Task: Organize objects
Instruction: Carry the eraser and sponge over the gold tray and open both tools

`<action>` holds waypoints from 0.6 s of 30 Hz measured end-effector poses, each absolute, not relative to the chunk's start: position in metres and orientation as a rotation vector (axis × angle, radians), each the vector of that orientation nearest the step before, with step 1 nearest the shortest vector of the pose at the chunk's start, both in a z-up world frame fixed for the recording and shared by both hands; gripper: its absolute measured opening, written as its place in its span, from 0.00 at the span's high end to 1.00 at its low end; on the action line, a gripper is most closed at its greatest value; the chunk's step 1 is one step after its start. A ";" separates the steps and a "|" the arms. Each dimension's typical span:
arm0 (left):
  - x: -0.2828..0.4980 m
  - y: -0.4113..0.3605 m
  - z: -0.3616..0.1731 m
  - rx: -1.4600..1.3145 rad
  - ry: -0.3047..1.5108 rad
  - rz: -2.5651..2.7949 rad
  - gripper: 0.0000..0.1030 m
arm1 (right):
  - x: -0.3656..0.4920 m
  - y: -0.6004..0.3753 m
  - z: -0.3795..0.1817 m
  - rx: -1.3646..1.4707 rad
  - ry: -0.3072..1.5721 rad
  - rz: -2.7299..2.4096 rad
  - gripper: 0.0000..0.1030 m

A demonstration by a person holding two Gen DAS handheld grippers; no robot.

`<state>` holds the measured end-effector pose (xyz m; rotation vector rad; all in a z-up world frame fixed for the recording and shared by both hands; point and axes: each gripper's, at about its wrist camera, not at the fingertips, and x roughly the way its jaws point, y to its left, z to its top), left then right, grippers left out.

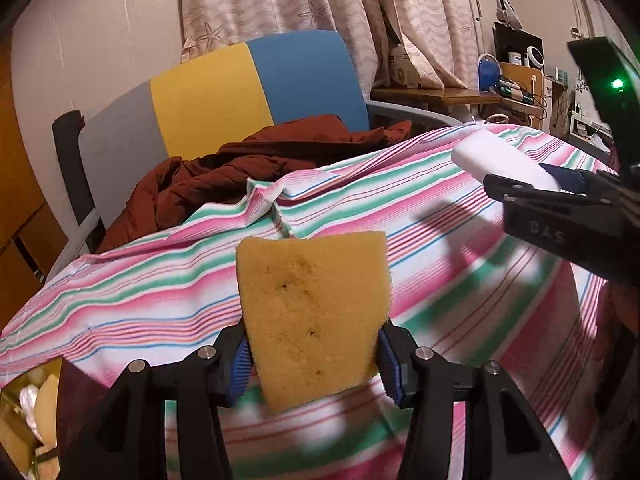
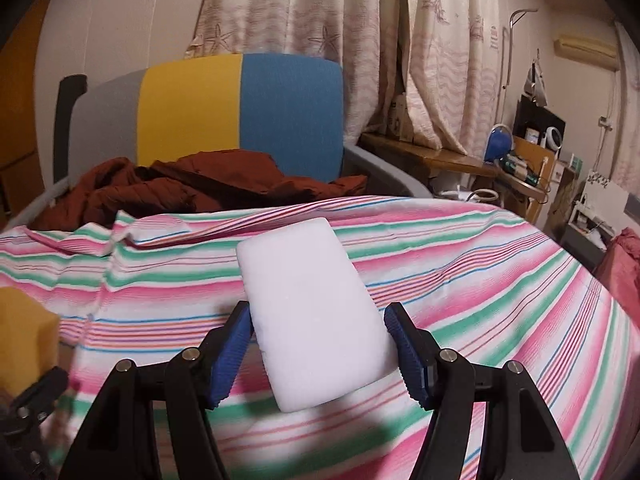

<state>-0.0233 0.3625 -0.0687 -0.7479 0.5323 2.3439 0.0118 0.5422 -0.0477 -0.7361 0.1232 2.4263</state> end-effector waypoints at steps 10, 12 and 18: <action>-0.024 0.342 -0.080 -0.916 0.505 2.284 0.49 | 0.040 0.518 -0.042 -0.778 0.299 2.499 0.34; -0.019 0.336 -0.078 -0.934 0.470 2.257 0.49 | 0.045 0.510 -0.044 -0.795 0.325 2.510 0.34; 0.014 0.306 -0.063 -0.944 0.358 2.179 0.49 | 0.064 0.487 -0.048 -0.834 0.512 2.543 0.34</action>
